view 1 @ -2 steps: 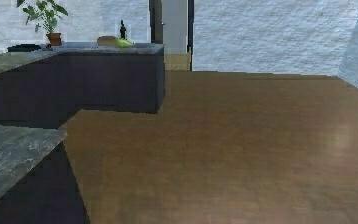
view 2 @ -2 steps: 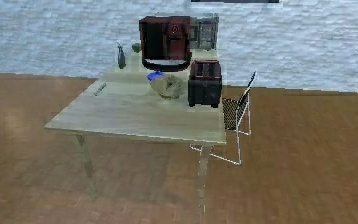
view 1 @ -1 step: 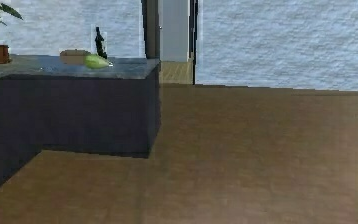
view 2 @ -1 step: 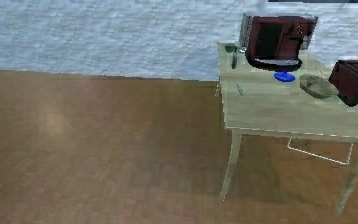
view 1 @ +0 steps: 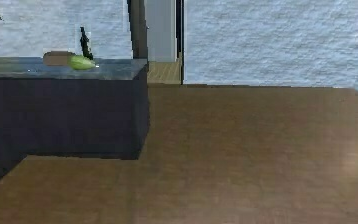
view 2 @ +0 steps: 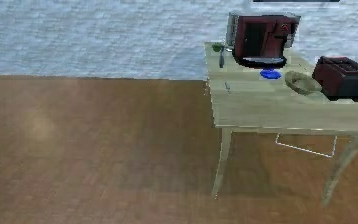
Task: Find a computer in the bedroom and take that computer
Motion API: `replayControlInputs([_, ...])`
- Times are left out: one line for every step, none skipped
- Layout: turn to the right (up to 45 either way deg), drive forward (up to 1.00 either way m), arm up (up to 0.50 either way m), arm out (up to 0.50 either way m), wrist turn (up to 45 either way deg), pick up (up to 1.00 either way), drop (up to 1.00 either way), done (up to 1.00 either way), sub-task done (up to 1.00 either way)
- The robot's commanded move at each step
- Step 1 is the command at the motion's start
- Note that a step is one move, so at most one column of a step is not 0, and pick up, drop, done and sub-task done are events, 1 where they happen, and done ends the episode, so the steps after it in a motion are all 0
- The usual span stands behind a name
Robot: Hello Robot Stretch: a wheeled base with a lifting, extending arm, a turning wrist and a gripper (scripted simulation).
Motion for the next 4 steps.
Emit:
replayControlInputs([0.0, 1.0, 0.0, 0.0, 0.0, 0.0, 0.0, 0.0, 0.0])
replayControlInputs([0.0, 1.0, 0.0, 0.0, 0.0, 0.0, 0.0, 0.0, 0.0])
replayControlInputs([0.0, 0.3, 0.0, 0.0, 0.0, 0.0, 0.0, 0.0, 0.0])
replayControlInputs([-9.0, 0.0, 0.0, 0.0, 0.0, 0.0, 0.0, 0.0, 0.0])
